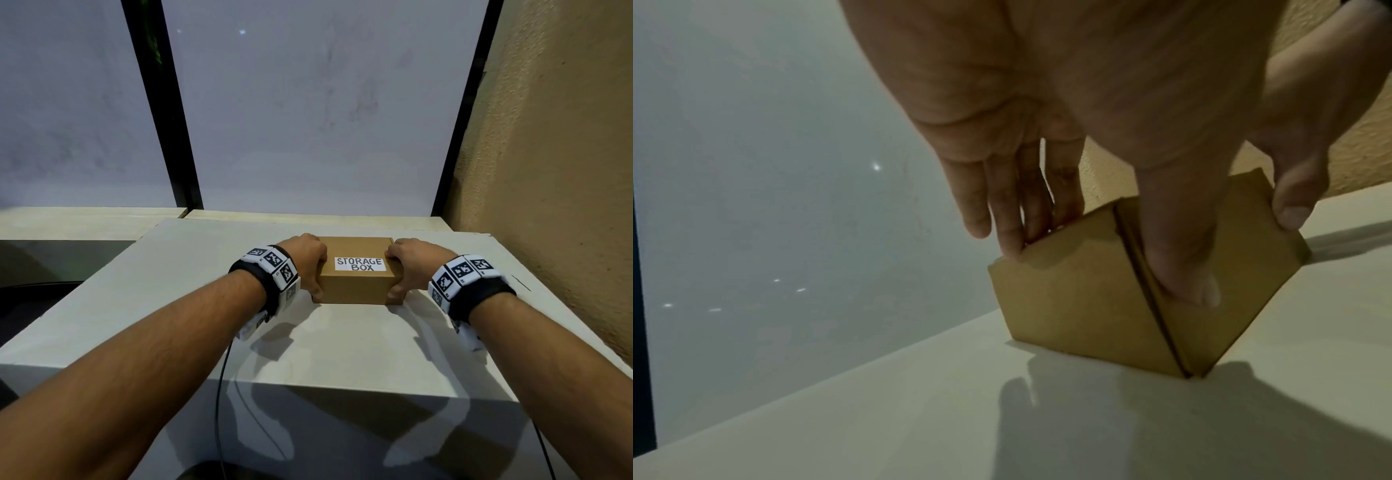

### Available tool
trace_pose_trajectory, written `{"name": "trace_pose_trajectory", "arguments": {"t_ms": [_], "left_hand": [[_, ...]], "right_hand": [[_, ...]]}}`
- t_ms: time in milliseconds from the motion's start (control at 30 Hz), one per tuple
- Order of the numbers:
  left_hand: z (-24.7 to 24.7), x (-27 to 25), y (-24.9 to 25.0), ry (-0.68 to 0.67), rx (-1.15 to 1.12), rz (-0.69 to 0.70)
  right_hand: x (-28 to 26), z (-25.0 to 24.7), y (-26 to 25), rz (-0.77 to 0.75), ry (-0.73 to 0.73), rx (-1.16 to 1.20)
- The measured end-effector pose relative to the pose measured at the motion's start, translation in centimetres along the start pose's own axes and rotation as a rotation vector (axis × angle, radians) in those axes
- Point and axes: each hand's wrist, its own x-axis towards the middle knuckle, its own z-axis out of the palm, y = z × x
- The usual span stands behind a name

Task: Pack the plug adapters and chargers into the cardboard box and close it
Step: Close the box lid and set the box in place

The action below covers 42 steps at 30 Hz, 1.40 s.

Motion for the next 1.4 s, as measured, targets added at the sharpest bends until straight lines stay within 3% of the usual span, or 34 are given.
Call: {"name": "trace_pose_trajectory", "arguments": {"t_ms": [400, 667, 1033, 1167, 1400], "left_hand": [[0.3, -0.4, -0.1, 0.011, -0.013, 0.003], [0.5, -0.2, -0.3, 0.01, -0.089, 0.032], [0.6, -0.6, -0.6, 0.02, -0.069, 0.058], [0.2, 0.1, -2.1, 0.003, -0.185, 0.022], [-0.4, 2.6, -4.0, 0.004, -0.303, 0.092]], "right_hand": [[-0.5, 0.3, 0.6, -0.021, -0.005, 0.037], [0.2, 1.1, -0.6, -0.13, -0.149, 0.008], [0.2, 0.9, -0.2, -0.111, -0.101, 0.046], [-0.5, -0.7, 0.8, -0.065, -0.091, 0.081], [1.1, -1.5, 1.4, -0.1, -0.094, -0.004]]}}
